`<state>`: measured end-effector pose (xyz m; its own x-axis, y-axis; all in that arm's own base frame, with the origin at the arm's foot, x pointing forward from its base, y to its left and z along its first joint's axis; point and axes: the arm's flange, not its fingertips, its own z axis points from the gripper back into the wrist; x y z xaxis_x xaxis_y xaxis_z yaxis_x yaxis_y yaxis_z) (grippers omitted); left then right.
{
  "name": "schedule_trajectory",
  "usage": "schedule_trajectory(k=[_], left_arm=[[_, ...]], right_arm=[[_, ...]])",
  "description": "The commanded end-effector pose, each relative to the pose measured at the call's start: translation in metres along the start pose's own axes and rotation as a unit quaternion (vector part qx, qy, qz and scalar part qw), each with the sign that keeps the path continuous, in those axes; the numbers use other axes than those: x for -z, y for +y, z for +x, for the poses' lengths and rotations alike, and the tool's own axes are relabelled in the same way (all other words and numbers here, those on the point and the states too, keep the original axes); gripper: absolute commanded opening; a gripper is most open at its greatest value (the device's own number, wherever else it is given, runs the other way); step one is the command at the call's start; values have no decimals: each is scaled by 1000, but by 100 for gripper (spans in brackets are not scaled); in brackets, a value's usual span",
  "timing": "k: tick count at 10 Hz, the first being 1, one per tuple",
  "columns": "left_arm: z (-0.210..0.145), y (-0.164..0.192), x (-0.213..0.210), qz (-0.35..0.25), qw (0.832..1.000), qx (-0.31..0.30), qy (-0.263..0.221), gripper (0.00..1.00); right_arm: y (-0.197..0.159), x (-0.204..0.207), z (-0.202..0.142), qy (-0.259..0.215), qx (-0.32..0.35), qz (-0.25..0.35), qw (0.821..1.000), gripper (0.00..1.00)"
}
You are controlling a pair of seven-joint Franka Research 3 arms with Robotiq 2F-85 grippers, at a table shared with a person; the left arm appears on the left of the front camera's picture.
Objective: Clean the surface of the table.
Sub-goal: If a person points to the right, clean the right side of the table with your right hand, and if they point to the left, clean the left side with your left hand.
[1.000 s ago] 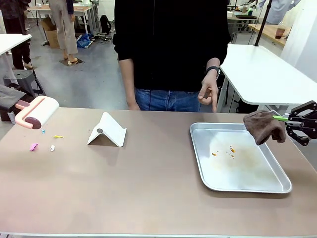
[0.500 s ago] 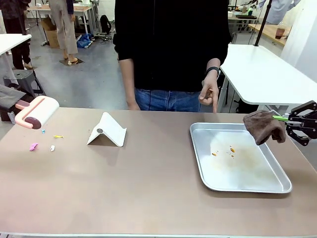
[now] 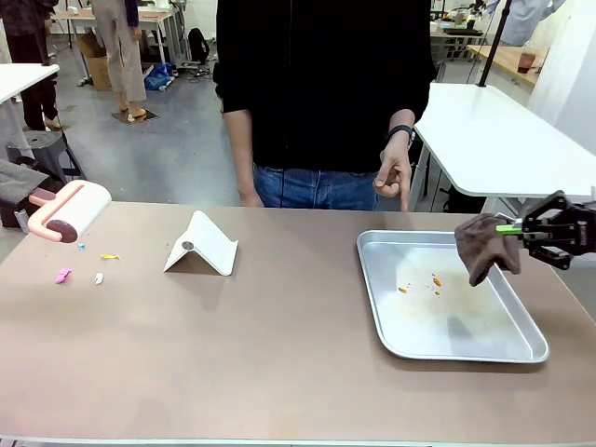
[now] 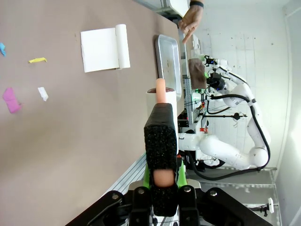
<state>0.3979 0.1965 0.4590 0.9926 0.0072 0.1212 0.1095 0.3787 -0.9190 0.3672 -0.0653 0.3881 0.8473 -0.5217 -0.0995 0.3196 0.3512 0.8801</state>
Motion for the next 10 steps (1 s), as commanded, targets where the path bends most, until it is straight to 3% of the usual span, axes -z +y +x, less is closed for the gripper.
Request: schedule_trajectory(k=[1, 5, 8, 10], left_arm=[[-3, -3, -3, -4, 1000, 7, 5, 5], [-3, -3, -3, -4, 1000, 7, 5, 5], [-3, -3, -3, -4, 1000, 7, 5, 5], [-3, -3, -3, -4, 1000, 7, 5, 5]], right_arm=[[26, 23, 1, -24, -81, -107, 991, 12], [72, 33, 16, -78, -212, -287, 931, 12], [75, 46, 20, -30, -265, -393, 880, 12], [67, 71, 24, -24, -254, -413, 874, 12]])
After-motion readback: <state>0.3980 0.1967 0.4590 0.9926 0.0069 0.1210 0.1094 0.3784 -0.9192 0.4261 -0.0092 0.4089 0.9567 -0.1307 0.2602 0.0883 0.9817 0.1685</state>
